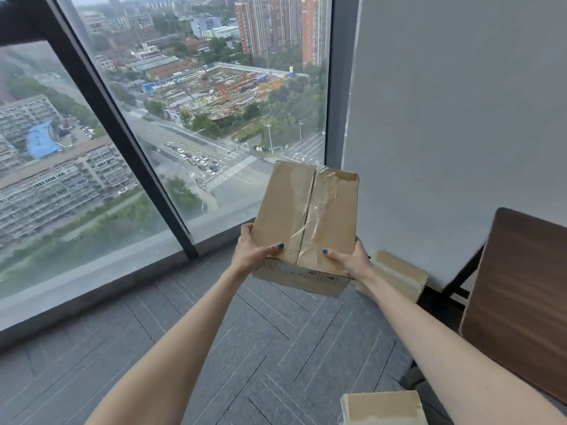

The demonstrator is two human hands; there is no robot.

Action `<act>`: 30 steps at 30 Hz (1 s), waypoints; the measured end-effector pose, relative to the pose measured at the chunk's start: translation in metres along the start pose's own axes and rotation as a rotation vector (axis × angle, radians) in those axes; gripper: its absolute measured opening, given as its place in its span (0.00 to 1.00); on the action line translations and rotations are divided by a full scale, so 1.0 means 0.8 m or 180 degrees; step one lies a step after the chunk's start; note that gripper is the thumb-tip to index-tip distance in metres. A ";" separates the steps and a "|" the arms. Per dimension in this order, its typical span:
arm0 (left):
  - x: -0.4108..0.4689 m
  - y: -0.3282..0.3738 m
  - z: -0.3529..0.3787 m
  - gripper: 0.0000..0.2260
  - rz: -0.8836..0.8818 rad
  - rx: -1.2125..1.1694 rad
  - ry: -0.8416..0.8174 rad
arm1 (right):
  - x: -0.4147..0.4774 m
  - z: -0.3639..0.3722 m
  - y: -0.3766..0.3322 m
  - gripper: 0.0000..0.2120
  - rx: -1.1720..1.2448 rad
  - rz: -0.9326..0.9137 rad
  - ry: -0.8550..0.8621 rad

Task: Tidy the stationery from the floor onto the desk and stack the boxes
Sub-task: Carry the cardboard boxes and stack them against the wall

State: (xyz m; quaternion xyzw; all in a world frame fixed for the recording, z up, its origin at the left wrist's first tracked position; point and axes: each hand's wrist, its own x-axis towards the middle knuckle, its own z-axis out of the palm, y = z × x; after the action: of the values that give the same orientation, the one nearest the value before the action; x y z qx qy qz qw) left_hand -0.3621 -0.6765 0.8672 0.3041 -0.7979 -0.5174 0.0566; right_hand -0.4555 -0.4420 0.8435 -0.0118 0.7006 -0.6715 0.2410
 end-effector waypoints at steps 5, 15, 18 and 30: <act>0.097 0.029 0.051 0.36 0.0171 -0.0001 -0.0435 | 0.074 -0.029 0.004 0.38 0.0173 0.0106 0.0460; 0.277 0.041 0.192 0.39 0.0333 0.0414 -0.1205 | 0.197 -0.099 0.056 0.34 0.0405 0.0443 0.1222; 0.314 0.032 0.252 0.41 0.0353 0.0525 -0.1360 | 0.230 -0.134 0.085 0.33 0.0433 0.0539 0.1406; 0.478 -0.167 0.596 0.37 0.0621 0.0672 -0.1892 | 0.427 -0.295 0.404 0.34 0.0247 0.0529 0.1960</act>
State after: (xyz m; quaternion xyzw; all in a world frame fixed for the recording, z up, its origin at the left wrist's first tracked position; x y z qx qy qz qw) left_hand -0.8076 -0.5447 0.4482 0.0661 -0.8540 -0.4902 -0.1613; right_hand -0.7417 -0.3056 0.4237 0.2583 0.7130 -0.6478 0.0720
